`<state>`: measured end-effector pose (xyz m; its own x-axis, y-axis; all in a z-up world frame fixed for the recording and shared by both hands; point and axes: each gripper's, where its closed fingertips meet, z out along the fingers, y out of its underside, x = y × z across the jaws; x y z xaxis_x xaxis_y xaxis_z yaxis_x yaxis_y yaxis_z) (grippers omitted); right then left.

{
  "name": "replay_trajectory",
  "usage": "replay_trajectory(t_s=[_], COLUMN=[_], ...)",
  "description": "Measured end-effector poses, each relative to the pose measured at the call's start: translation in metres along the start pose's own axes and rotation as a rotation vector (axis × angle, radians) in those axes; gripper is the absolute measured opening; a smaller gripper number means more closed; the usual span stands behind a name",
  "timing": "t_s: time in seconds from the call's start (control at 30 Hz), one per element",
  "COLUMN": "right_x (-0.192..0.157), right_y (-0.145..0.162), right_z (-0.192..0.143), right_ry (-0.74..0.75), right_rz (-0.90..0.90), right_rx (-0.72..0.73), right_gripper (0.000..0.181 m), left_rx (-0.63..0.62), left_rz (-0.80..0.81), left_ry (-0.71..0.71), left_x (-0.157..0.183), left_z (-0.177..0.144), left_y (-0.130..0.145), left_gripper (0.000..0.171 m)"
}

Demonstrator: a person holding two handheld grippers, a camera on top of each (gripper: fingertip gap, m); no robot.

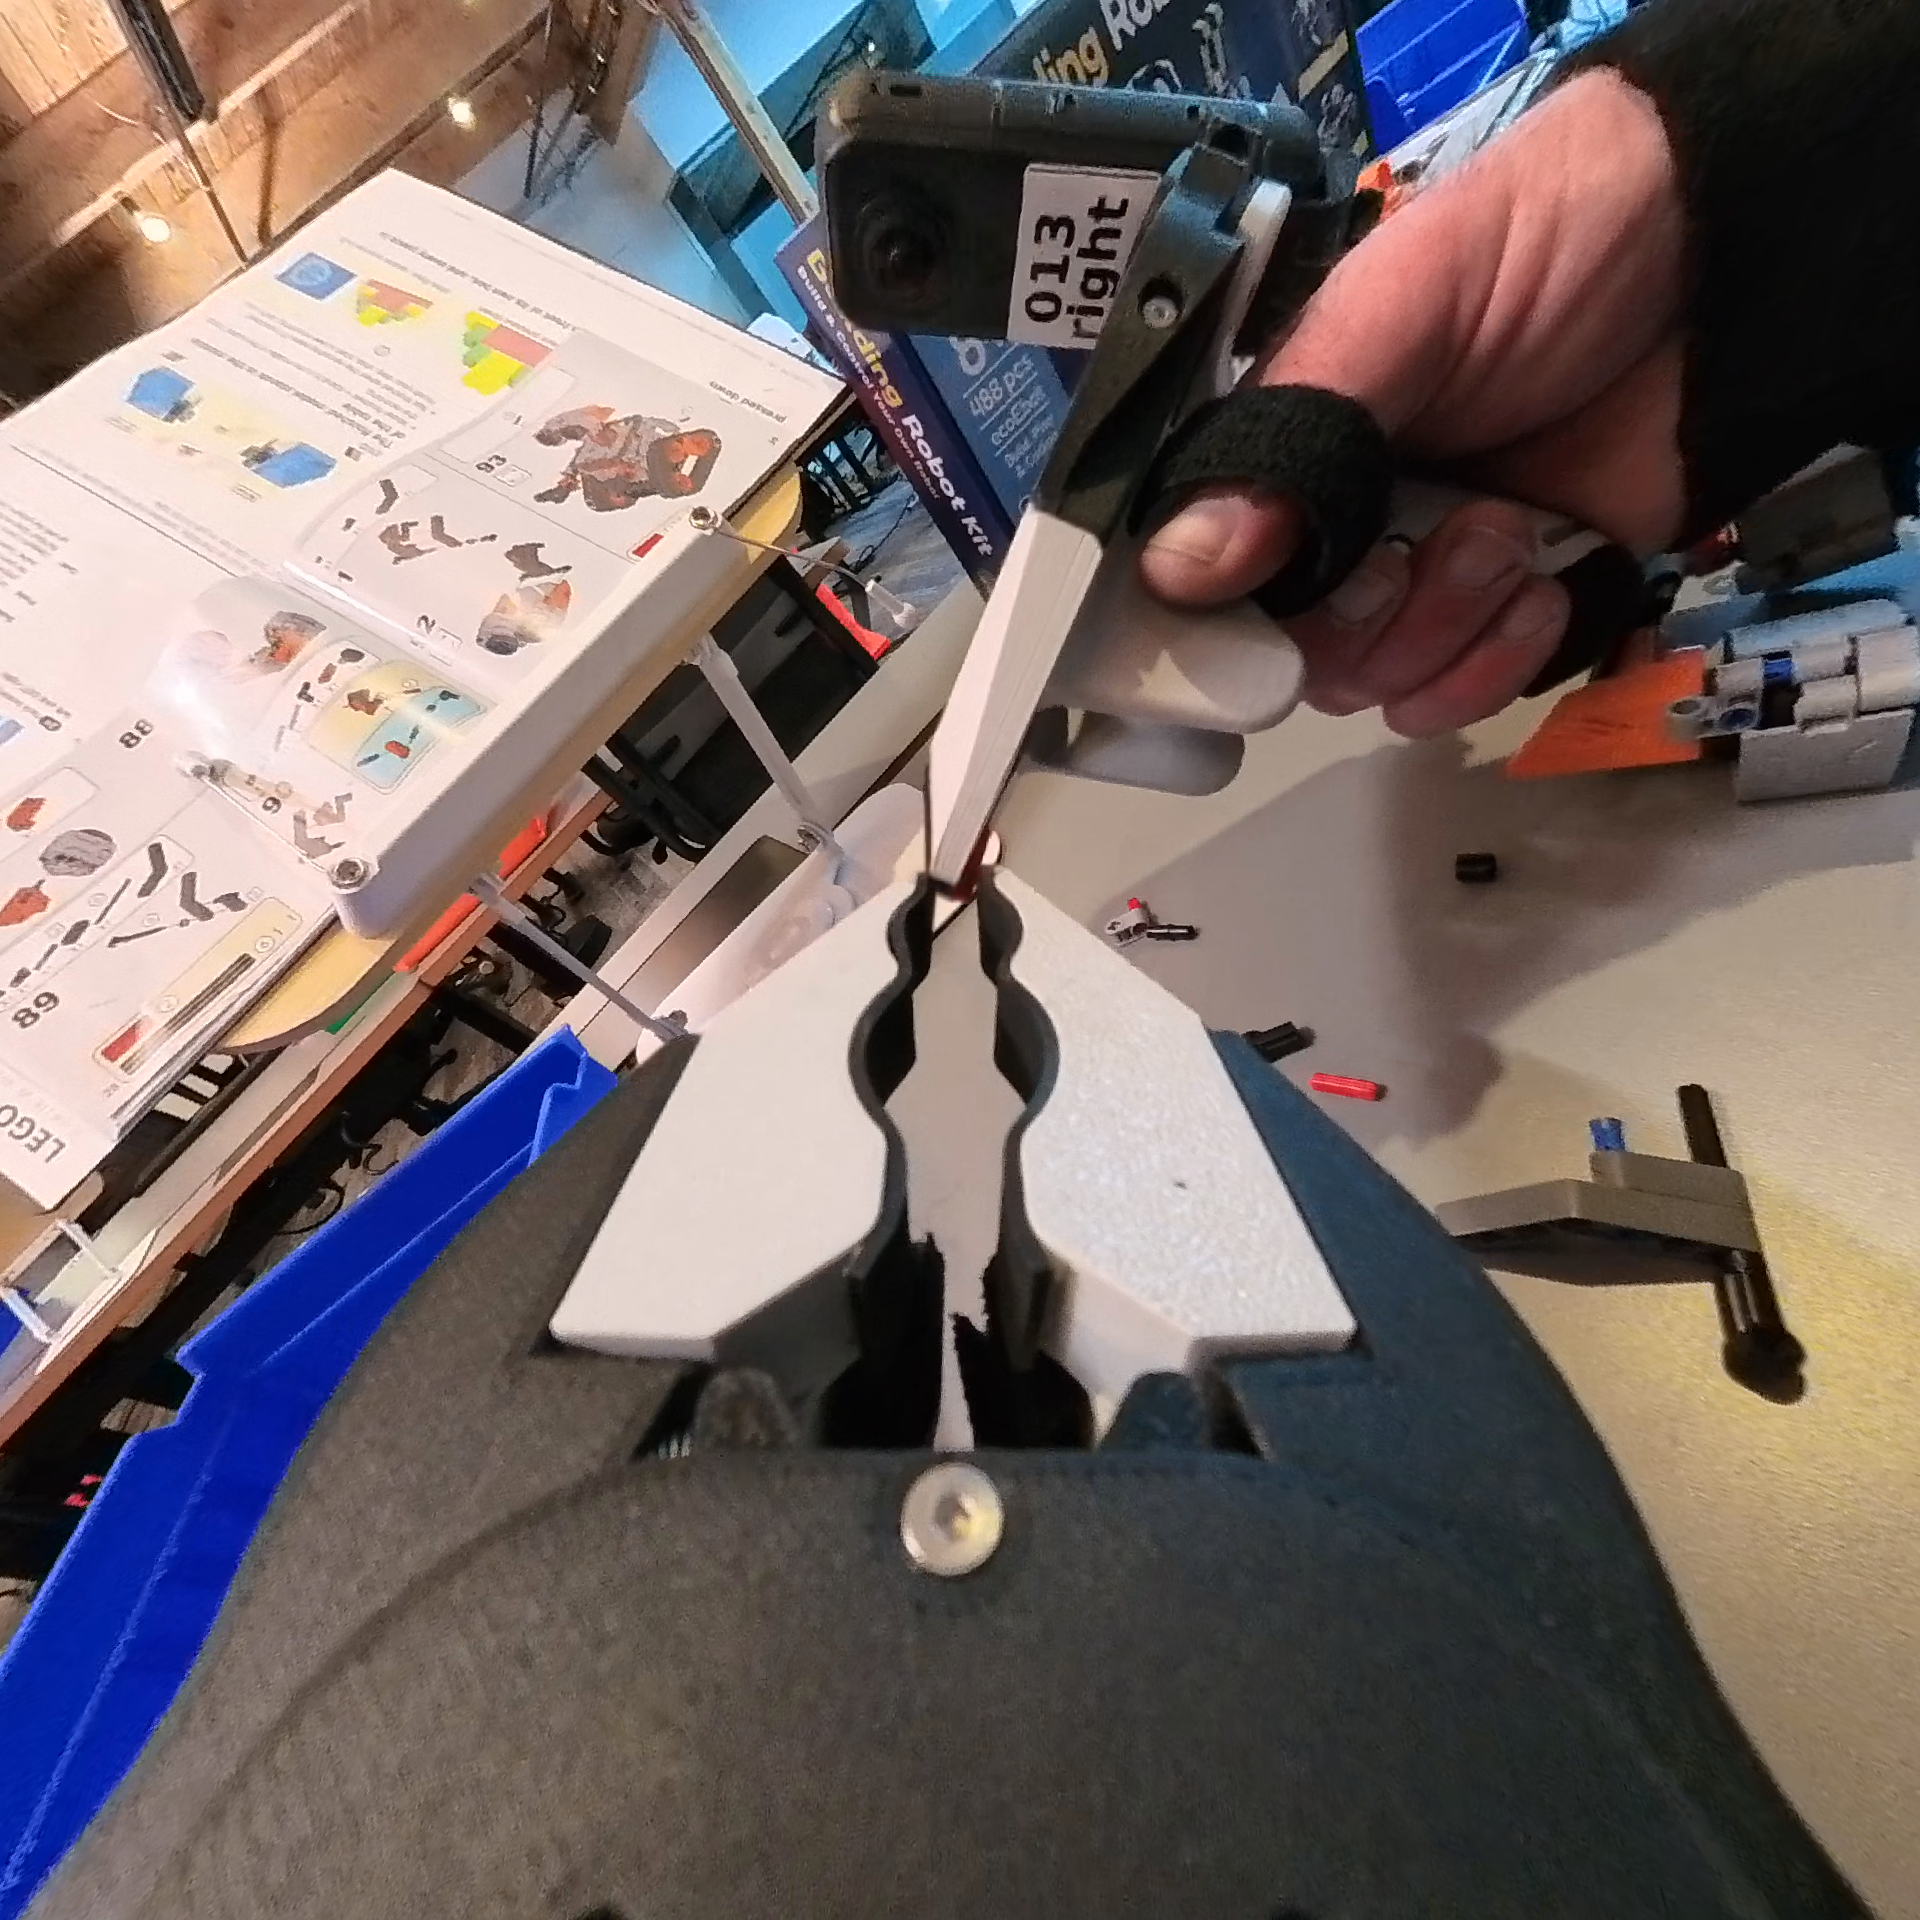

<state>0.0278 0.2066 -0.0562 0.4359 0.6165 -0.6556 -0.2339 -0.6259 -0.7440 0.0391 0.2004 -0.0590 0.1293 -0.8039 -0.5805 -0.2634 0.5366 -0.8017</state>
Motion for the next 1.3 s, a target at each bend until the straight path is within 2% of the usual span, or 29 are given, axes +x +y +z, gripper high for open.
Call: replay_trajectory(t_s=[0.5, 0.67, 0.8, 1.07, 1.13, 1.2, 1.3], right_x=[-0.013, -0.015, -0.016, -0.021, -0.018, -0.01, 0.0], right_y=[-0.023, -0.024, -0.018, -0.012, -0.007, 0.0, 0.009], right_z=[0.009, 0.005, 0.004, 0.003, 0.001, -0.001, -0.005], right_ry=[-0.011, -0.016, -0.012, 0.007, 0.036, 0.091, 0.132], right_rz=[0.058, 0.022, -0.016, -0.094, -0.132, -0.175, -0.204], right_rx=[0.218, 0.201, 0.121, 0.041, 0.0, -0.054, -0.115], right_gripper=[0.001, 0.003, 0.007, 0.001, 0.001, 0.001, 0.001], left_rx=[0.03, 0.036, 0.049, 0.056, 0.046, 0.015, -0.123], left_rz=[-0.063, -0.041, -0.004, 0.055, 0.06, 0.041, -0.04], left_ry=[-0.053, -0.062, -0.068, -0.043, 0.007, 0.116, 0.295], left_x=[-0.019, -0.02, -0.02, -0.014, -0.008, 0.003, 0.021], left_z=[-0.009, -0.011, -0.013, -0.013, -0.012, -0.012, -0.012], left_y=[-0.009, -0.011, -0.014, -0.014, -0.011, 0.001, 0.034], left_gripper=[0.001, 0.001, 0.001, 0.001, 0.002, 0.008, 0.026])
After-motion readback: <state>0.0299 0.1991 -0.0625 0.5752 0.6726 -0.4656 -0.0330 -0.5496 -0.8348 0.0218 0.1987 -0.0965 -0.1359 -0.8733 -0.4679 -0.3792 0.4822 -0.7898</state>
